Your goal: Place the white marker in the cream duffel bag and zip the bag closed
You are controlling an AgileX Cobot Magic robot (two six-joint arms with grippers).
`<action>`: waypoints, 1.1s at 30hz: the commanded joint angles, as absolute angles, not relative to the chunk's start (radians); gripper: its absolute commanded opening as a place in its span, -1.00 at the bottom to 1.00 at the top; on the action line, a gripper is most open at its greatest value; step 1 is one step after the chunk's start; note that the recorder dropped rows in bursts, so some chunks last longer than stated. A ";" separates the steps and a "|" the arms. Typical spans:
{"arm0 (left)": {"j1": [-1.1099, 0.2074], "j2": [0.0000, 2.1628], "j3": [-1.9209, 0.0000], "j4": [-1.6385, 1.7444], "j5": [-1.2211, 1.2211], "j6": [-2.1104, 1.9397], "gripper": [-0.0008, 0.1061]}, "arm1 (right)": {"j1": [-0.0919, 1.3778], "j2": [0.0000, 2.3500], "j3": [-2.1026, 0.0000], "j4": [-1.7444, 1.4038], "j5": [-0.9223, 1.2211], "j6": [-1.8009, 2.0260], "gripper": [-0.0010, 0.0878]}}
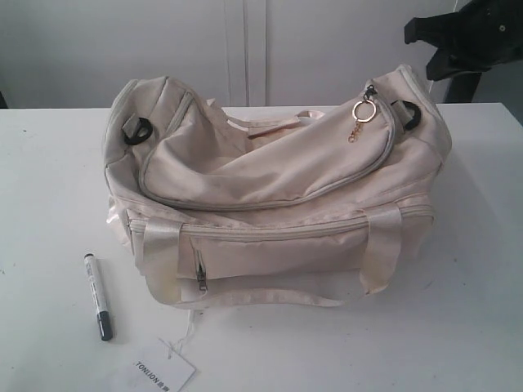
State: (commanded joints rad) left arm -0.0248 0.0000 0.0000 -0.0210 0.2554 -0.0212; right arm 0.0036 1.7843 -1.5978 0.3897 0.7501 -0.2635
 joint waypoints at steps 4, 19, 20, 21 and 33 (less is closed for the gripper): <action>-0.025 0.000 0.000 -0.021 0.255 -0.021 -0.99 | 0.008 1.796 -1.598 0.456 0.701 -0.351 -0.52; -0.025 0.000 0.000 -0.021 0.255 -0.021 -0.99 | 0.029 1.857 -1.598 0.452 0.643 -0.408 -0.04; -0.025 0.000 0.000 -0.021 0.255 -0.021 -0.99 | 0.029 1.860 -1.598 0.452 0.643 -0.408 -0.04; -0.025 0.000 0.000 -0.021 0.255 -0.021 -0.99 | 0.029 1.863 -1.598 0.452 0.643 -0.408 -0.04; -0.025 0.000 0.000 -0.021 0.255 -0.021 -0.99 | 0.029 1.918 -1.598 0.444 0.660 -0.408 -0.34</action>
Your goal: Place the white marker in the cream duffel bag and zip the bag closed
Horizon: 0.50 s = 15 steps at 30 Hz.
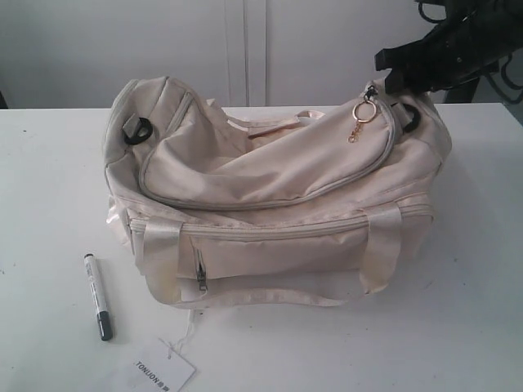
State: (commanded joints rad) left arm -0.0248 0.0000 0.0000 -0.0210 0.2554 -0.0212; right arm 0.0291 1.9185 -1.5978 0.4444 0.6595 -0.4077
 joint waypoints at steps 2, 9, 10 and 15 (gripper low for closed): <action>-0.025 0.000 0.000 -0.021 0.255 -0.021 -0.99 | 0.029 1.917 -1.598 0.444 0.674 -0.408 -0.79; -0.025 0.000 0.000 -0.021 0.255 -0.021 -0.99 | 0.029 1.894 -1.598 0.447 0.711 -0.385 -0.98; -0.025 0.000 0.000 -0.021 0.255 -0.021 -0.99 | 0.029 1.887 -1.598 0.447 0.705 -0.382 -0.98; -0.025 0.000 0.000 -0.021 0.255 -0.021 -0.99 | 0.029 1.866 -1.598 0.447 0.684 -0.382 -0.98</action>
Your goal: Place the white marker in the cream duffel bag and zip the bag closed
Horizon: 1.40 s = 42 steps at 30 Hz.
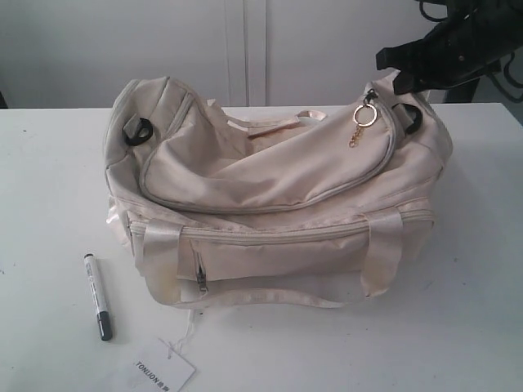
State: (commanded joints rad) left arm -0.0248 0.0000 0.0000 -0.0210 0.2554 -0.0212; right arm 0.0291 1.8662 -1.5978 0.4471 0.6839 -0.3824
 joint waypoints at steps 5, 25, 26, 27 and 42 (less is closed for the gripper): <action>-0.025 0.000 0.000 -0.021 0.255 -0.021 -0.99 | 0.029 1.862 -1.598 0.449 0.686 -0.382 -0.98; -0.025 0.000 0.000 -0.021 0.255 -0.021 -0.99 | 0.029 1.842 -1.612 0.447 0.744 -0.352 -0.98; -0.025 0.000 0.000 -0.021 0.255 -0.021 -0.99 | 0.029 1.841 -1.618 0.447 0.753 -0.352 -0.98; -0.025 0.000 0.000 -0.021 0.255 -0.021 -0.99 | 0.029 1.840 -1.623 0.447 0.761 -0.352 -0.98; -0.025 0.000 0.000 -0.018 0.254 -0.021 -0.99 | 0.029 1.840 -1.644 0.451 0.790 -0.335 -0.98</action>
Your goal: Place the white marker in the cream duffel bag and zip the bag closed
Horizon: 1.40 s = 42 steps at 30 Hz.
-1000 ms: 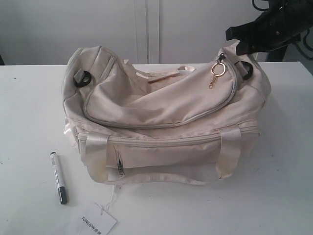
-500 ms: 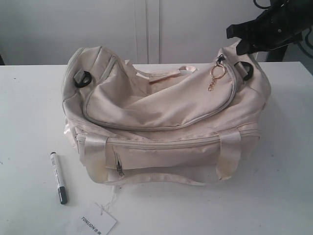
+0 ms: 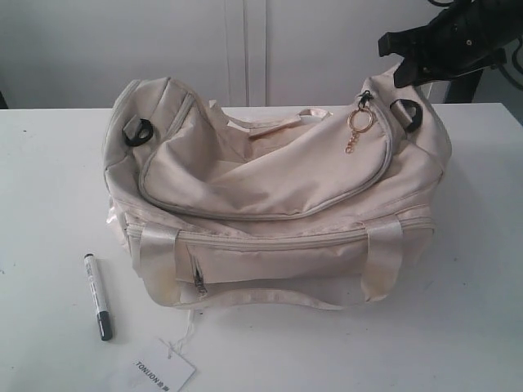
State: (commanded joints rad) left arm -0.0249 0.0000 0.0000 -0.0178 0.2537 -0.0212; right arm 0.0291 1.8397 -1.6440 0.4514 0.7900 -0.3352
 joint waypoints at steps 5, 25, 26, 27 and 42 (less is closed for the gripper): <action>-0.025 0.000 0.000 -0.025 0.192 -0.026 -0.99 | 0.029 1.840 -1.644 0.451 0.790 -0.335 -0.98; -0.025 0.000 0.000 -0.025 -0.141 -0.027 -0.99 | 0.029 1.840 -1.644 0.451 0.790 -0.335 -0.98; -0.025 0.000 0.000 -0.025 -0.143 -0.027 -0.99 | 0.029 1.840 -1.644 0.451 0.790 -0.335 -0.98; -0.025 0.000 0.000 -0.025 -0.146 -0.027 -0.99 | 0.029 1.840 -1.644 0.451 0.790 -0.335 -0.98; -0.025 0.000 -0.150 -0.041 0.040 -0.049 -0.99 | 0.029 1.840 -1.644 0.451 0.780 -0.335 -0.98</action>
